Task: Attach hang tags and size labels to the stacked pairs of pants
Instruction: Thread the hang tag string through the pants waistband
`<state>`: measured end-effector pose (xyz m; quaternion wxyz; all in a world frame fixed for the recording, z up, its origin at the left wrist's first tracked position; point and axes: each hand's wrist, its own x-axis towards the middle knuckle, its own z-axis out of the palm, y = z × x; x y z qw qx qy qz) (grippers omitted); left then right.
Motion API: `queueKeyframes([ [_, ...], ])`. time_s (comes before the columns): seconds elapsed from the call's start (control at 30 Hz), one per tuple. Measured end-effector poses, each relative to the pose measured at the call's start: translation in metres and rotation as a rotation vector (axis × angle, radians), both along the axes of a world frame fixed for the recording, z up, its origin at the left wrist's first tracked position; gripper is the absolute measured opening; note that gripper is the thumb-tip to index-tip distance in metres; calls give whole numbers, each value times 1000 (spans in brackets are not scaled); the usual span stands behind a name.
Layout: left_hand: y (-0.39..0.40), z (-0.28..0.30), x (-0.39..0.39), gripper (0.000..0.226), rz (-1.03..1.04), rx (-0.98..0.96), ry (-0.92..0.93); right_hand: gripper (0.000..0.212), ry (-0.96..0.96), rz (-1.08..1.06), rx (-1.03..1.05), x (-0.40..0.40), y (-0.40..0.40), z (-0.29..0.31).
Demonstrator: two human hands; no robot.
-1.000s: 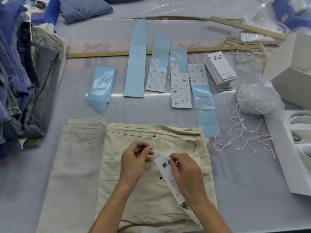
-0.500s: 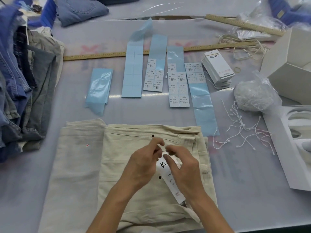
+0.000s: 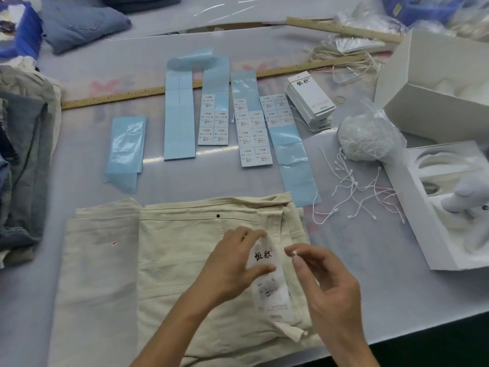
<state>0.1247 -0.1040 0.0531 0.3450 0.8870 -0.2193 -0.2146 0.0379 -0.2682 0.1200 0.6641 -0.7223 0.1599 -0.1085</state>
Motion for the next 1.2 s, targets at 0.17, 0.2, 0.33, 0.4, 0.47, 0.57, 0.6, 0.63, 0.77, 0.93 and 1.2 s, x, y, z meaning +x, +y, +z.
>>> queueKeyframes([
  [0.17,-40,17,-19,27,8,-248,51,13,-131,-98,12,2,-32,54],
  [0.2,-49,21,-24,26,3,-309,112,18,-166,-121,22,3,-36,61],
  [0.33,-68,24,-41,39,-145,-451,369,11,-176,-151,78,9,-45,60],
  [0.4,-60,12,-40,39,-102,-401,302,7,-40,-116,60,11,-44,42],
  [0.47,-45,-3,-35,29,26,-277,131,12,125,-70,-17,10,-41,16],
  [0.57,-26,-20,-34,23,89,-95,-130,16,318,-14,-158,3,-34,-27],
  [0.6,-24,-22,-36,23,52,-68,-185,16,361,-3,-198,0,-32,-38],
  [0.63,-21,-25,-38,24,5,-50,-242,16,396,10,-242,-3,-31,-47],
  [0.77,-14,-29,-37,26,-38,-35,-342,16,426,112,-451,-15,-25,-65],
  [0.93,-16,-24,-37,20,-53,-52,-337,9,367,232,-643,-25,-13,-63],
  [1.2,-8,-17,-35,18,352,-394,222,5,317,246,-648,-26,11,-62],
])
